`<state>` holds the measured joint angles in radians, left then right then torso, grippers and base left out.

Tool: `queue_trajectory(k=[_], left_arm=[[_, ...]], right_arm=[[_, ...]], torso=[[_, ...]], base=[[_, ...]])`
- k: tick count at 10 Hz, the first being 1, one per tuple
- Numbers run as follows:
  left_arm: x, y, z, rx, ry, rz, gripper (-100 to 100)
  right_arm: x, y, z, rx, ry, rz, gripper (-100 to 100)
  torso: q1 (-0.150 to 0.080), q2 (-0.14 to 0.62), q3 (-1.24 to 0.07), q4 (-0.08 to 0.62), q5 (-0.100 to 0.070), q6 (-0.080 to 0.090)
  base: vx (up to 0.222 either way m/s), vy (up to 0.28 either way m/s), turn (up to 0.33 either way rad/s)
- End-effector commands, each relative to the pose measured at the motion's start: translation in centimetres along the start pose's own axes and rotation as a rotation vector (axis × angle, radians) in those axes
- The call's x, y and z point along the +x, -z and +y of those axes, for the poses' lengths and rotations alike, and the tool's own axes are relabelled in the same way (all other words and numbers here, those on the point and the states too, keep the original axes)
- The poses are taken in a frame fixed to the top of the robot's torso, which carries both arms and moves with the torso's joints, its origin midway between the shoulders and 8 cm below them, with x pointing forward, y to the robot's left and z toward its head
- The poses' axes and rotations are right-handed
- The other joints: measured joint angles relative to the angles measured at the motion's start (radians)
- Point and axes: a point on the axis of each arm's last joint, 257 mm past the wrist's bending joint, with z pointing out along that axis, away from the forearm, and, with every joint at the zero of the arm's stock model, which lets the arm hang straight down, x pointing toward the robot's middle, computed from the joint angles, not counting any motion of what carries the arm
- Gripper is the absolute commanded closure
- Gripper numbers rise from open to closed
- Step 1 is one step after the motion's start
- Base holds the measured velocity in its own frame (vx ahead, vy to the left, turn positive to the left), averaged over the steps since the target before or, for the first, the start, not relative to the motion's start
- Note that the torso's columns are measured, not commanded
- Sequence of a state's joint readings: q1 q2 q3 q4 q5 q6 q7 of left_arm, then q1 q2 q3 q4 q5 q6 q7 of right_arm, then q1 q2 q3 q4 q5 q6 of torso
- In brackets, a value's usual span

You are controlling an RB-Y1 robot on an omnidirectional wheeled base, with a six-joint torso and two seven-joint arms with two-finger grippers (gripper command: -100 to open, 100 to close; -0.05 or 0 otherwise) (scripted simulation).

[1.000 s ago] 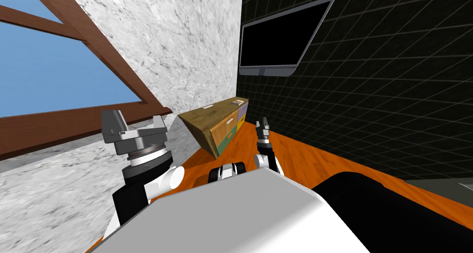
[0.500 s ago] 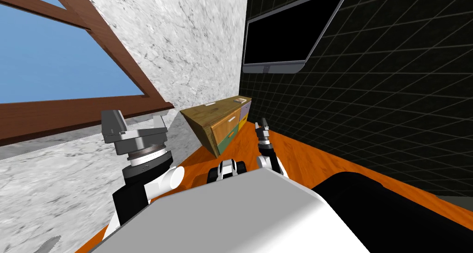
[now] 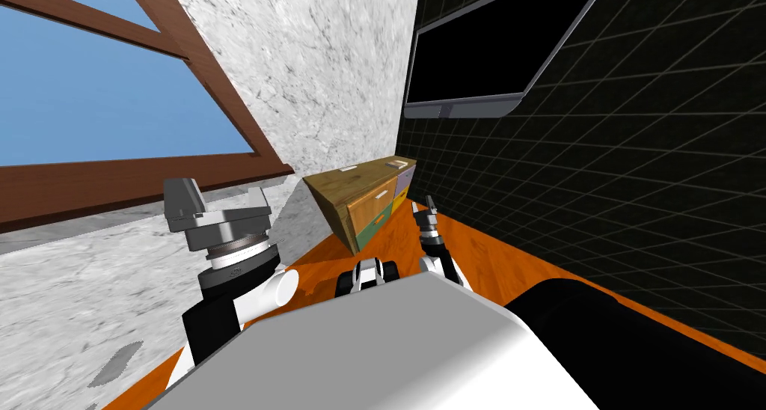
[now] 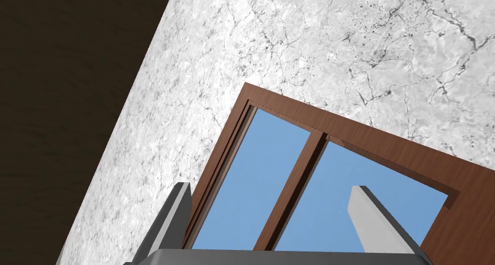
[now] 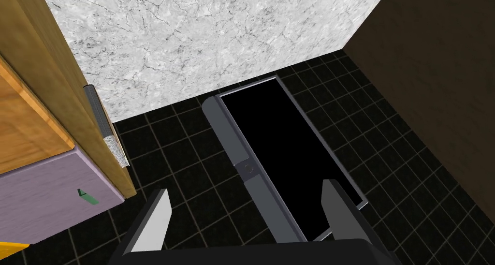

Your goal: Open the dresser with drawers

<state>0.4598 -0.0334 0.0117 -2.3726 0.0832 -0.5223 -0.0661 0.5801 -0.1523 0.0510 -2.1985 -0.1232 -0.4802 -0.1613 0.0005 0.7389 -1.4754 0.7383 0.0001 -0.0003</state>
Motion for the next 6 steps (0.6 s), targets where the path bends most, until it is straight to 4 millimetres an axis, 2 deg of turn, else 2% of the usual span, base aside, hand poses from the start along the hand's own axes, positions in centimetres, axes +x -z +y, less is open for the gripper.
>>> queue_trajectory(k=[1, 6], left_arm=[[0.0, 0.0, 0.0, 0.0, 0.0, 0.0, 0], [0.0, 0.0, 0.0, 0.0, 0.0, 0.0, 0]], right_arm=[[-0.56, 0.64, -0.65, 0.015, -0.103, -0.01, -100], [-1.5, 1.62, -1.53, 0.032, -0.267, -0.038, -100]], torso=[[0.0, 0.0, 0.0, 0.0, 0.0, 0.001], [-0.001, -0.001, -0.001, 0.0, 0.0, 0.0]], base=[[0.027, -0.023, 0.174], [0.032, -0.023, 0.162]])
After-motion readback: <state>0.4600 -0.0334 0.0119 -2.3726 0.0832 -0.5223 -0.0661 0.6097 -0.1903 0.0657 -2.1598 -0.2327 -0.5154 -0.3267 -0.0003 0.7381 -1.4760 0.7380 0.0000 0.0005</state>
